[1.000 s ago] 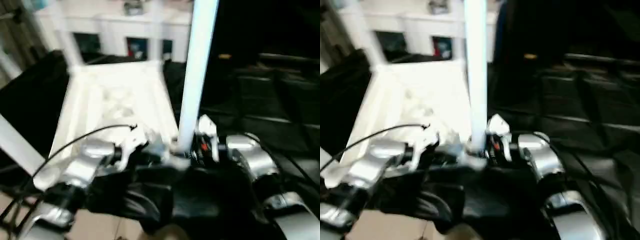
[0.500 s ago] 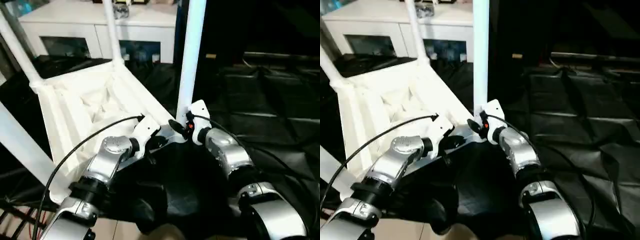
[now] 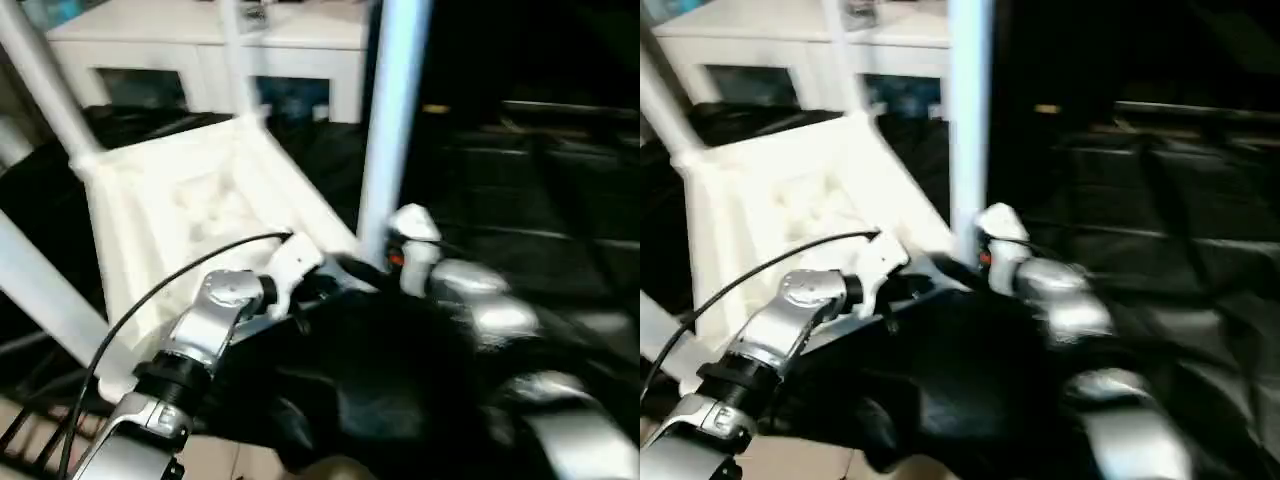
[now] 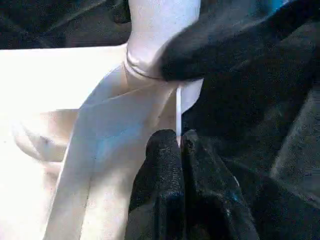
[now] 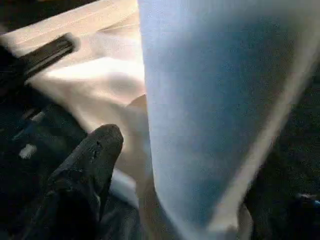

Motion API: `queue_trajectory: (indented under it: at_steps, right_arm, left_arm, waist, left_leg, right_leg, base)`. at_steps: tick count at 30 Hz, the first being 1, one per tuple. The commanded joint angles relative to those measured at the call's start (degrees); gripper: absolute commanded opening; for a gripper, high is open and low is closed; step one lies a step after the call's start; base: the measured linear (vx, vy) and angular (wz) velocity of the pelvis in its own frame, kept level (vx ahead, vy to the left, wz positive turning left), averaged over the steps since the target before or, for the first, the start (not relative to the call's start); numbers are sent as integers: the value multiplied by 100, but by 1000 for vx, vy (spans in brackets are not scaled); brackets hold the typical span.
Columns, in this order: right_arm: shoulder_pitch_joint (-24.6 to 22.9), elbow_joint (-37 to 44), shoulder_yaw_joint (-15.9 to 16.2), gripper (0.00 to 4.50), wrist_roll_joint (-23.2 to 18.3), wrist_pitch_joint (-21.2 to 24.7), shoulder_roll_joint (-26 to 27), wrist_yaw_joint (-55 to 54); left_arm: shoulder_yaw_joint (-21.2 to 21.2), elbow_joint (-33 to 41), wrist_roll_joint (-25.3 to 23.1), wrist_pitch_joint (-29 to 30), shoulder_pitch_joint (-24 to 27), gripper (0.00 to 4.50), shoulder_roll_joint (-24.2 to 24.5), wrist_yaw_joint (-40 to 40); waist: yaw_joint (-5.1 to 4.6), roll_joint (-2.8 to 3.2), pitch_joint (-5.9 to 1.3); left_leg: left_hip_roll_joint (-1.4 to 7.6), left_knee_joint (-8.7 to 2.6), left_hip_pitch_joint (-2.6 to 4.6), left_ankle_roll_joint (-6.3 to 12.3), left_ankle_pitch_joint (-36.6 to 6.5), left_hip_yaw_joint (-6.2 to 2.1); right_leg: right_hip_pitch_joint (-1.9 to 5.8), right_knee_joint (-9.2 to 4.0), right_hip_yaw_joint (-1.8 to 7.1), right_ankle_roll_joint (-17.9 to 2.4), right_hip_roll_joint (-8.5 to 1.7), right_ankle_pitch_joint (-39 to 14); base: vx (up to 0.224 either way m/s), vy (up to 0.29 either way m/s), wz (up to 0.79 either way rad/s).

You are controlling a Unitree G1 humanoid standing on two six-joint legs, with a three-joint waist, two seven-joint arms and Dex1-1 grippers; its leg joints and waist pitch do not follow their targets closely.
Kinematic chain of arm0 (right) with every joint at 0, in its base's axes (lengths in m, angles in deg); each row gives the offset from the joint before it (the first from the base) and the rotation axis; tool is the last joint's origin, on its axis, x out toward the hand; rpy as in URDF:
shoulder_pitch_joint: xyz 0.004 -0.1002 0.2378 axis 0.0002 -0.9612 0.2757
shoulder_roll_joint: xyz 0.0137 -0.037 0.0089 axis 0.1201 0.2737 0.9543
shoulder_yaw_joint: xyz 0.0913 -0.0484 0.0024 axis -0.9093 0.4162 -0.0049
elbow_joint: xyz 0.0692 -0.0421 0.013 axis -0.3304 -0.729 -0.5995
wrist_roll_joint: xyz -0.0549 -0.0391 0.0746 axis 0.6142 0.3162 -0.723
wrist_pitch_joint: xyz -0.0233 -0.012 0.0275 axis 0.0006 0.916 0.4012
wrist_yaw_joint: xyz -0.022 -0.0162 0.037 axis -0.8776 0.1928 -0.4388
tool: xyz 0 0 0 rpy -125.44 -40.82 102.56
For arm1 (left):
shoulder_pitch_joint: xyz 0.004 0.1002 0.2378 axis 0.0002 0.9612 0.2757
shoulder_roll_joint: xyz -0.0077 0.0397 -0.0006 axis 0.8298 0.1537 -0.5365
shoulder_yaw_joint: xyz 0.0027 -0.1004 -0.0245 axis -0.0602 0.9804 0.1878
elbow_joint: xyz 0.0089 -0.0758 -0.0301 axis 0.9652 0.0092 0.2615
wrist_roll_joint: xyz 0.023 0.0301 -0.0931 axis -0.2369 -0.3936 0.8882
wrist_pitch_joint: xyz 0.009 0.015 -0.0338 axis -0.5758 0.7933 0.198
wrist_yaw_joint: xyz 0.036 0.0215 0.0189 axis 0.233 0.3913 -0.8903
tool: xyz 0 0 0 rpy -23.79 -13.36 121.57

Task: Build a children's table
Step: Rotate leg to tighten

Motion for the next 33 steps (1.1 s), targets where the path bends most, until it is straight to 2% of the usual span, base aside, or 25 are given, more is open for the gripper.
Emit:
queue_trajectory:
  at_steps: [1,5,8,11,12,13,15,16,17,18,19,20,21,22,25,26,29,31,33]
  right_arm:
    - [-128,238,100,367,-153,116,-88,509]
    - [-413,752,-165,367,-493,321,-728,1137]
    - [-624,999,-375,367,-725,496,-1147,1393]
    - [-747,981,-572,367,-694,519,-1355,1155]
    - [-698,783,-725,367,-581,585,-1355,623]
    - [-692,767,-737,367,-571,597,-1352,574]
    - [-464,311,-935,367,-351,591,-1232,-498]
    - [-350,86,-1114,367,-354,663,-1129,-1169]
    - [-328,44,-1164,367,-372,692,-1095,-1349]
    - [-329,39,-1211,367,-409,723,-1051,-1514]
    - [-331,39,-1218,367,-414,726,-1043,-1541]
    - [-347,72,-1244,367,-423,738,-986,-1652]
    - [-375,147,-1280,367,-444,766,-875,-1792]
    - [-378,154,-1283,367,-446,768,-861,-1807]
    - [-447,283,-1302,367,-482,798,-553,-2084]
    - [-451,288,-1287,367,-475,782,-512,-2140]
    - [-475,345,-1252,367,-507,756,-341,-2295]
    - [-478,354,-1262,367,-531,763,-301,-2341]
    - [-491,362,-1275,367,-558,761,-260,-2418]
  left_arm:
    - [-8,-25,28,-117,-61,0,15,4]
    - [0,-97,20,-200,-45,0,135,70]
    - [14,-148,38,-272,-38,0,197,129]
    - [-74,-88,142,-549,37,0,270,516]
    - [-186,4,194,-781,112,0,339,836]
    - [-196,12,197,-799,118,0,345,860]
    - [-322,83,225,-1023,177,0,417,1151]
    - [-385,108,289,-1181,198,0,438,1357]
    - [-401,113,317,-1234,202,0,438,1423]
    - [-417,122,350,-1287,209,0,437,1491]
    - [-420,124,356,-1295,210,0,437,1502]
    - [-446,126,382,-1370,208,0,435,1597]
    - [-467,128,421,-1482,198,0,412,1692]
    - [-469,127,430,-1500,197,0,407,1709]
    - [-558,96,630,-1936,159,0,301,2182]
    - [-593,89,630,-1991,158,0,306,2260]
    - [-706,-8,618,-2244,162,0,404,2576]
    - [-723,-20,624,-2312,167,0,449,2662]
    - [-736,20,664,-2393,202,0,546,2818]
  waist:
    - [30,-66,-336]
    - [74,-69,-325]
    - [106,-84,-319]
    - [115,-88,-318]
    - [103,-79,-327]
    - [84,-82,-328]
    - [91,-55,-340]
    - [73,-24,-338]
    - [68,-33,-343]
    - [103,-29,-363]
    - [130,8,-359]
    - [137,-1,-366]
    - [152,40,-376]
    - [166,23,-381]
    - [177,39,-393]
    - [186,59,-410]
    - [226,79,-384]
    - [205,90,-359]
    - [206,101,-353]
  left_leg:
    - [59,-299,-35,534,-1029,59]
    - [53,-280,-49,653,-948,72]
    - [51,-283,-63,644,-967,71]
    - [43,-282,-58,588,-976,67]
    - [34,-281,-62,544,-940,64]
    - [31,-283,-63,511,-875,64]
    - [41,-276,-39,484,-821,61]
    - [31,-279,-14,370,-821,75]
    - [25,-278,-19,333,-794,74]
    - [32,-258,9,336,-758,91]
    - [47,-251,23,391,-762,106]
    - [43,-243,3,418,-717,102]
    - [40,-237,-7,436,-660,96]
    - [37,-225,-28,497,-564,96]
    - [34,-212,-46,544,-490,95]
    - [39,-192,-49,579,-390,92]
    - [42,-192,-61,585,-539,101]
    - [45,-223,-68,438,-788,96]
    - [56,-238,-59,342,-897,89]
  right_leg:
    - [325,-379,142,-1481,-166,-489]
    - [335,-396,126,-1508,-163,-526]
    - [343,-420,122,-1437,-171,-764]
    - [336,-448,122,-1369,-176,-963]
    - [336,-443,118,-1341,-175,-1033]
    - [326,-442,121,-1334,-177,-1018]
    - [302,-431,119,-1389,-181,-932]
    - [281,-432,122,-1435,-167,-888]
    - [293,-413,126,-1448,-163,-826]
    - [289,-381,131,-1493,-146,-551]
    - [270,-369,132,-1550,-132,-327]
    - [291,-343,129,-1566,-129,-209]
    - [304,-321,125,-1578,-132,-93]
    - [321,-300,119,-1596,-135,88]
    - [327,-291,121,-1577,-151,120]
    - [320,-269,122,-1591,-147,279]
    - [291,-290,130,-1549,-161,6]
    - [288,-323,129,-1435,-168,-404]
    - [280,-331,134,-1387,-173,-593]
  base:
    - [0,0,0]
    - [0,0,0]
    - [0,0,0]
    - [0,0,0]
    - [0,0,0]
    - [0,0,0]
    - [0,0,0]
    - [0,0,0]
    - [0,0,0]
    - [0,0,0]
    - [0,0,0]
    - [0,0,0]
    - [0,0,0]
    - [0,0,0]
    - [0,0,0]
    - [0,0,0]
    - [0,0,0]
    - [0,0,0]
    - [0,0,0]
